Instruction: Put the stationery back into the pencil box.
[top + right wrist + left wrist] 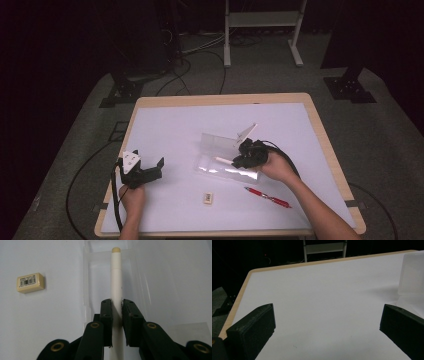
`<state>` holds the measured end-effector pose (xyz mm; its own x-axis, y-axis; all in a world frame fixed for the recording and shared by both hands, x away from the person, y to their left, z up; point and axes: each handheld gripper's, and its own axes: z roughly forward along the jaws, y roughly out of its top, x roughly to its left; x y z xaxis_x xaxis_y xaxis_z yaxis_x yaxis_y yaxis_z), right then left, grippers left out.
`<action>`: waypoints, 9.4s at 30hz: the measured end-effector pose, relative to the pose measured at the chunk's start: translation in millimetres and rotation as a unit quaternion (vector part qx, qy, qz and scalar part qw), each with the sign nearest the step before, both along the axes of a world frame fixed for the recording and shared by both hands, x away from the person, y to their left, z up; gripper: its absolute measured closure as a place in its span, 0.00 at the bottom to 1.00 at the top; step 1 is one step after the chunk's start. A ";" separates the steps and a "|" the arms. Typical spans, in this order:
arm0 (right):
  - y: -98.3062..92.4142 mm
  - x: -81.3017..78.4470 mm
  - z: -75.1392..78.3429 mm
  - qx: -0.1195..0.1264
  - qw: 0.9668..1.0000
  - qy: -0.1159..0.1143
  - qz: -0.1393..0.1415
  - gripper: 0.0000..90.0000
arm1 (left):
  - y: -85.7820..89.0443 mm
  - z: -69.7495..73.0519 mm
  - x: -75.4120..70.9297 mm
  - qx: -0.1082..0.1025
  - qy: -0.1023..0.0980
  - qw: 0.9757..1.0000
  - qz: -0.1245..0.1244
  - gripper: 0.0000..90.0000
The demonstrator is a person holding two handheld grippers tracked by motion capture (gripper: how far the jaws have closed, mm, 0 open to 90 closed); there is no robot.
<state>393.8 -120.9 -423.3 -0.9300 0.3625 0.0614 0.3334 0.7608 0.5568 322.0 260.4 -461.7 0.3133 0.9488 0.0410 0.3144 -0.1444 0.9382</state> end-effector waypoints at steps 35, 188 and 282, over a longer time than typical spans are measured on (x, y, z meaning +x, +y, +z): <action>6.7 8.2 -21.3 -0.011 0.999 0.029 -0.007 0.87 | 0.3 0.2 -0.1 -0.002 0.001 1.000 0.000 0.00; -87.1 -92.2 -32.2 0.006 0.998 0.040 -0.042 0.78 | -0.7 0.2 -0.7 0.004 0.002 1.000 0.000 0.00; -42.3 -60.4 44.2 0.011 1.000 -0.027 -0.004 0.88 | -0.4 0.0 -0.3 0.002 0.000 1.000 0.001 0.00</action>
